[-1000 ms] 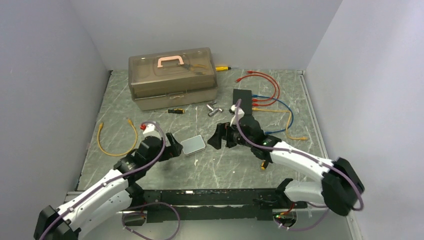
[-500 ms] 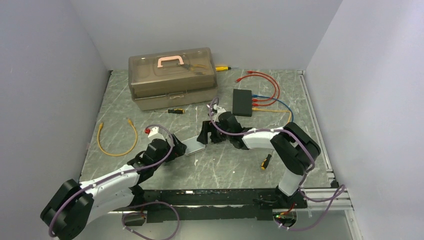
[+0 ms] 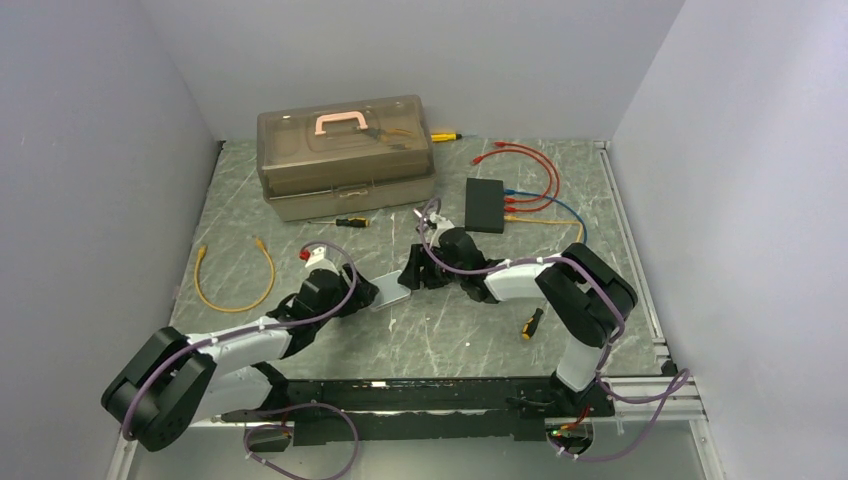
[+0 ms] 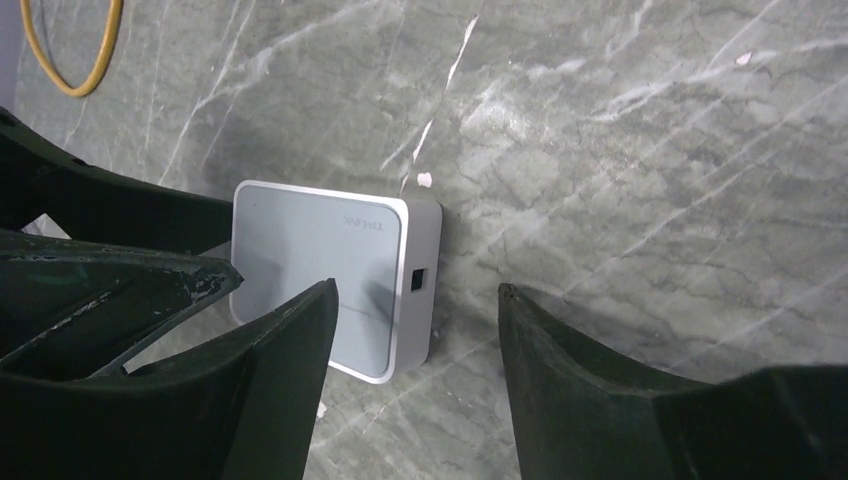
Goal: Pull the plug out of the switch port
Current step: Move the switch port to the center of the board.
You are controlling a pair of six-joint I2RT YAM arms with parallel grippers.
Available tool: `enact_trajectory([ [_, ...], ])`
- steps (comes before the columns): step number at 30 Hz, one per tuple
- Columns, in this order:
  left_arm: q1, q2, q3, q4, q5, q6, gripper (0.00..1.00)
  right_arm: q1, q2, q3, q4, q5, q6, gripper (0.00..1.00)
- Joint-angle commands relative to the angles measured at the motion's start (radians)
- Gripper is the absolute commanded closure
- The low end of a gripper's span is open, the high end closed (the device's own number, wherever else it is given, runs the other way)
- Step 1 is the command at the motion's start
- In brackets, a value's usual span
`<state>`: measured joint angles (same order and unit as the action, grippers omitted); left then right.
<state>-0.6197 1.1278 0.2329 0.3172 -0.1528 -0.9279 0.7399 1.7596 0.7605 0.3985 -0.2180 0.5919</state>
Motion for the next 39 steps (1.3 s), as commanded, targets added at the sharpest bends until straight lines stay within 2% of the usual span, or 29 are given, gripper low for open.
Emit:
enact_trajectory([
  [1,0.002,0.057,0.033,0.042,0.068,0.019,0.33,-0.002,-0.009,-0.045,0.056,-0.019,0.021,0.39],
  [7,0.002,0.102,0.048,0.075,0.093,0.020,0.54,0.000,-0.011,-0.053,0.063,-0.030,0.027,0.48],
  [11,0.003,0.116,0.067,0.067,0.092,0.037,0.59,0.001,-0.010,-0.060,0.078,-0.045,0.048,0.51],
  [19,0.021,0.169,0.139,0.059,0.101,0.066,0.62,0.003,0.015,-0.063,0.108,-0.045,0.110,0.64],
  [24,0.032,0.234,0.195,0.071,0.093,0.077,0.62,-0.001,0.027,-0.053,0.114,-0.011,0.143,0.69],
  [33,0.091,0.401,0.348,0.058,0.101,0.094,0.61,-0.061,0.146,0.031,0.131,-0.029,0.195,0.70],
  [39,0.141,0.483,0.398,0.081,0.111,0.092,0.60,-0.103,0.211,0.127,0.087,-0.029,0.178,0.70],
])
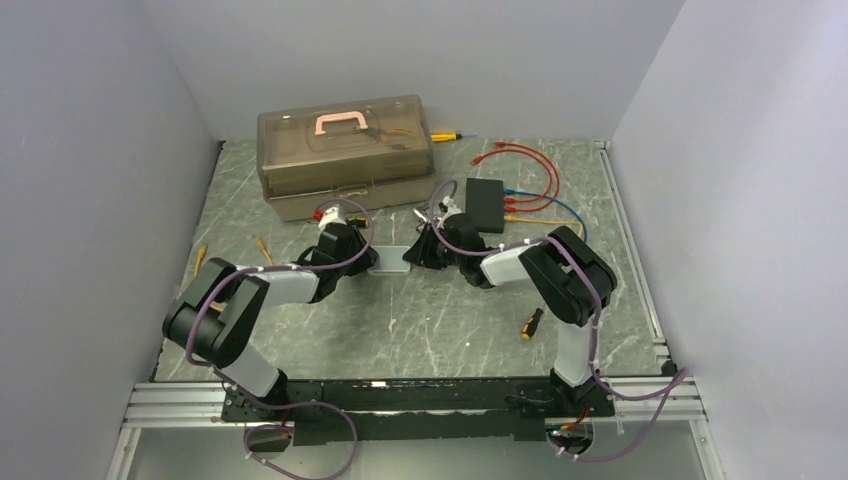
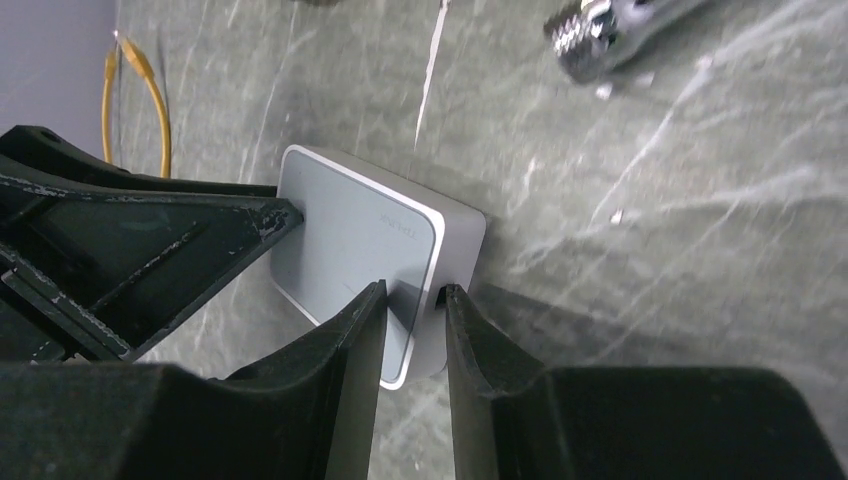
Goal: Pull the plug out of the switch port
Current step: Move the switch port to the center of the board.
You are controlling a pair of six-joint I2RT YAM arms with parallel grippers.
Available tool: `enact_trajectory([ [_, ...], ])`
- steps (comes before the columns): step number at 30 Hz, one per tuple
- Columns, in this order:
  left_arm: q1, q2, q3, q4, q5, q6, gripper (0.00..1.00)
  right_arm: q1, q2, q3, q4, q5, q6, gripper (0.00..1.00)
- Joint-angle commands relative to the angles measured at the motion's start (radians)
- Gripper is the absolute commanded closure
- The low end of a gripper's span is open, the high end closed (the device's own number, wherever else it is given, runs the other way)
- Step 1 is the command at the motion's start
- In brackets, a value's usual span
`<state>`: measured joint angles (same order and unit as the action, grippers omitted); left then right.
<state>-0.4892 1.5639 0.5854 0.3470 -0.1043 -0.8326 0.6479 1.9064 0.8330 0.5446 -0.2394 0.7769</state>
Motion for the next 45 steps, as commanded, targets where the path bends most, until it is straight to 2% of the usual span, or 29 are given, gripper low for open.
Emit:
enact_trajectory([
  [1,0.019,0.060,0.052,0.056,0.068,-0.002,0.60,-0.016,0.072,0.071,-0.068,-0.006,-0.010,0.70],
  [13,0.081,0.212,0.126,0.153,0.138,-0.001,0.57,-0.044,0.148,0.177,-0.120,0.000,-0.043,0.70],
  [29,0.087,0.235,0.159,0.135,0.124,0.017,0.57,-0.074,0.216,0.303,-0.190,0.003,-0.075,0.70],
  [45,0.101,0.278,0.214,0.132,0.147,0.018,0.55,-0.075,0.217,0.285,-0.165,0.002,-0.062,0.70],
])
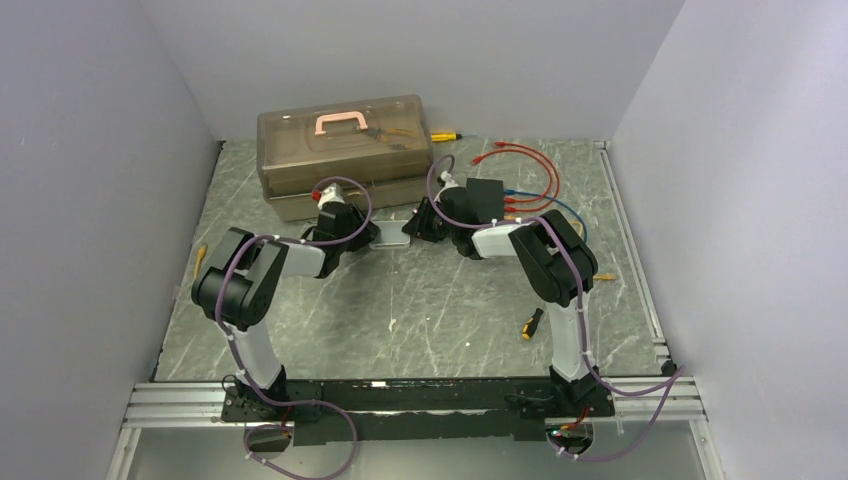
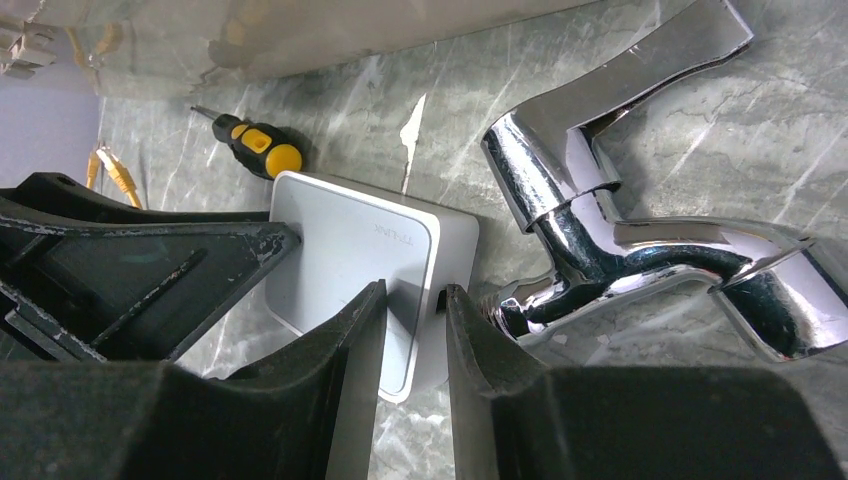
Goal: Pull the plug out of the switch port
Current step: Move the switch port to the center of the board.
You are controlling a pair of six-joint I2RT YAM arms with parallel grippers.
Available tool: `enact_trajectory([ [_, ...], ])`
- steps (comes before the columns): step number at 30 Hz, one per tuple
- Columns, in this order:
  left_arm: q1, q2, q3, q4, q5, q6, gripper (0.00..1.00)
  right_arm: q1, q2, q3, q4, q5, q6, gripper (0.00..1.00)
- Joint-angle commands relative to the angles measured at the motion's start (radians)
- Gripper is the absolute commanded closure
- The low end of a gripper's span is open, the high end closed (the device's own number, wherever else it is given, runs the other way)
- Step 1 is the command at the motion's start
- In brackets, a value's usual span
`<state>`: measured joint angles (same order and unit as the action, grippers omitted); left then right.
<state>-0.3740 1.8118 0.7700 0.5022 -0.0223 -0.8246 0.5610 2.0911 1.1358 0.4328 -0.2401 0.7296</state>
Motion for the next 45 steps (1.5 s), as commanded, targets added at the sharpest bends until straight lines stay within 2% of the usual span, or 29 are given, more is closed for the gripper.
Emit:
enact_trajectory([
  [1,-0.013,0.029,0.027,-0.022,0.065,0.009,0.55,0.013,0.032,-0.019,-0.052,0.002,-0.015,0.70],
  [8,-0.014,0.015,0.011,-0.015,0.065,0.007,0.53,0.012,0.025,-0.024,-0.051,0.008,-0.012,0.68],
  [23,-0.013,-0.062,0.001,-0.063,0.034,0.008,0.41,0.013,-0.042,-0.030,-0.071,0.030,-0.011,0.50],
  [34,-0.008,-0.159,-0.011,-0.147,-0.015,0.028,0.24,0.014,-0.121,-0.070,-0.072,0.032,-0.019,0.40],
  [40,-0.008,-0.282,-0.061,-0.220,-0.063,0.026,0.10,0.012,-0.240,-0.129,-0.080,0.028,-0.015,0.35],
  [45,-0.044,-0.467,-0.138,-0.325,-0.111,0.006,0.06,0.001,-0.430,-0.206,-0.134,0.004,-0.006,0.30],
])
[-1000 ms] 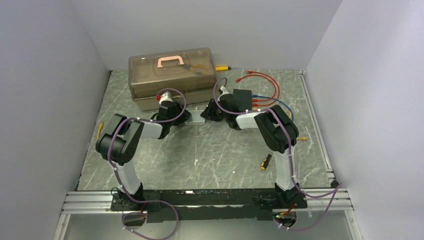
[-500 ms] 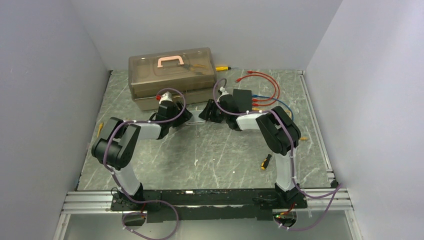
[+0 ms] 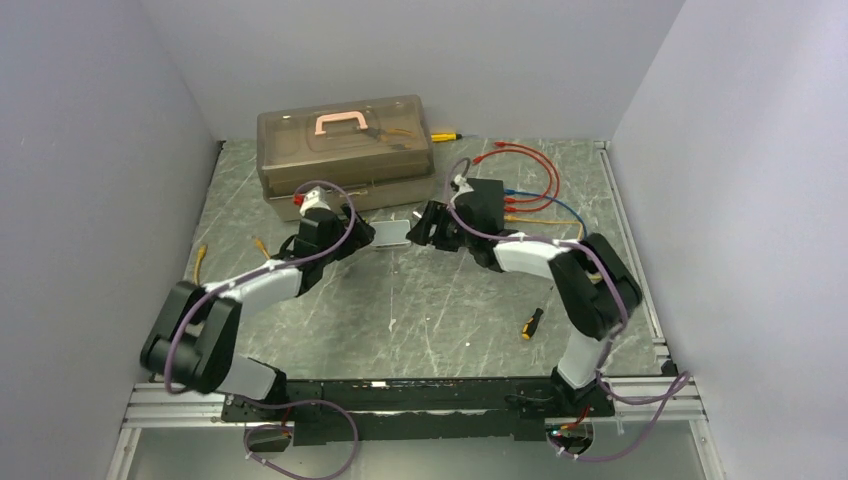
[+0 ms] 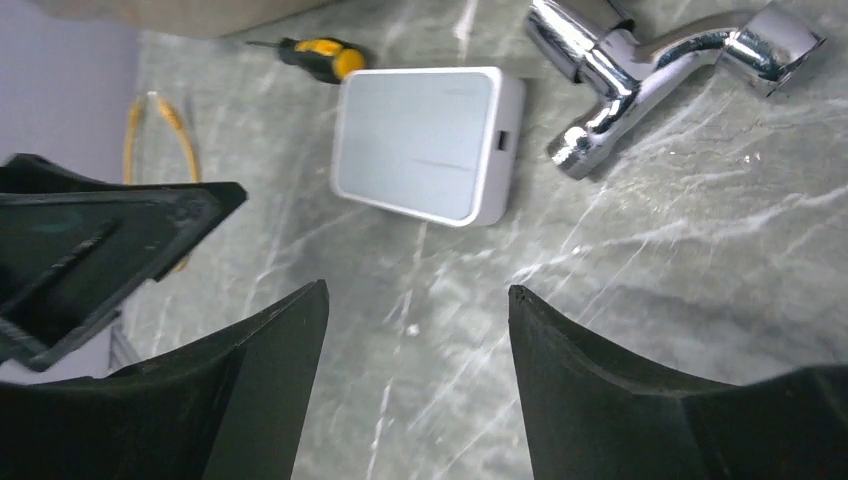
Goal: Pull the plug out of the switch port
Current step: Move the switch port to the center of the board.
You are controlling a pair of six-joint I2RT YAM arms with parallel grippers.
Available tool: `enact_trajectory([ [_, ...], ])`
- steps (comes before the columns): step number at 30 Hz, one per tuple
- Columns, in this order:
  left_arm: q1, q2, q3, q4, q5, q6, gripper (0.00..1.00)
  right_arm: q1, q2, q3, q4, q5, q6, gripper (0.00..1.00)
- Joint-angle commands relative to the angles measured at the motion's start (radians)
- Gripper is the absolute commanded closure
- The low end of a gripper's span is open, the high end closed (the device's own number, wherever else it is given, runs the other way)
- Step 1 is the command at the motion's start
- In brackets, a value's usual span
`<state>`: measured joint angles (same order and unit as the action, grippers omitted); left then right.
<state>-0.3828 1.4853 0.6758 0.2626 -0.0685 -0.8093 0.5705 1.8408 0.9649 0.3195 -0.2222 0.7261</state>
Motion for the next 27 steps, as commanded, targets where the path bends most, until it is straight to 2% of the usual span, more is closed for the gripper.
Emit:
enact_trajectory([
  [1,-0.059,-0.202,-0.061,-0.121,-0.085,-0.010,0.05,-0.011,-0.230,-0.049,-0.049,-0.007,-0.013,0.30],
  [4,-0.120,-0.371,-0.147,-0.200,-0.131,-0.048,0.03,-0.025,-0.391,-0.094,-0.132,0.059,-0.055,0.27],
  [7,-0.166,-0.549,-0.241,-0.259,-0.160,-0.101,0.03,-0.042,-0.525,-0.149,-0.195,0.208,-0.101,0.25],
  [11,-0.193,-0.754,-0.346,-0.299,-0.164,-0.129,0.03,-0.120,-0.589,-0.226,-0.171,0.332,-0.078,0.24],
  [16,-0.195,-0.912,-0.443,-0.289,-0.122,-0.152,0.03,-0.199,-0.460,-0.182,-0.158,0.408,-0.080,0.23],
  [27,-0.197,-0.970,-0.478,-0.289,-0.071,-0.162,0.04,-0.356,-0.110,0.163,-0.198,0.399,-0.171,0.22],
])
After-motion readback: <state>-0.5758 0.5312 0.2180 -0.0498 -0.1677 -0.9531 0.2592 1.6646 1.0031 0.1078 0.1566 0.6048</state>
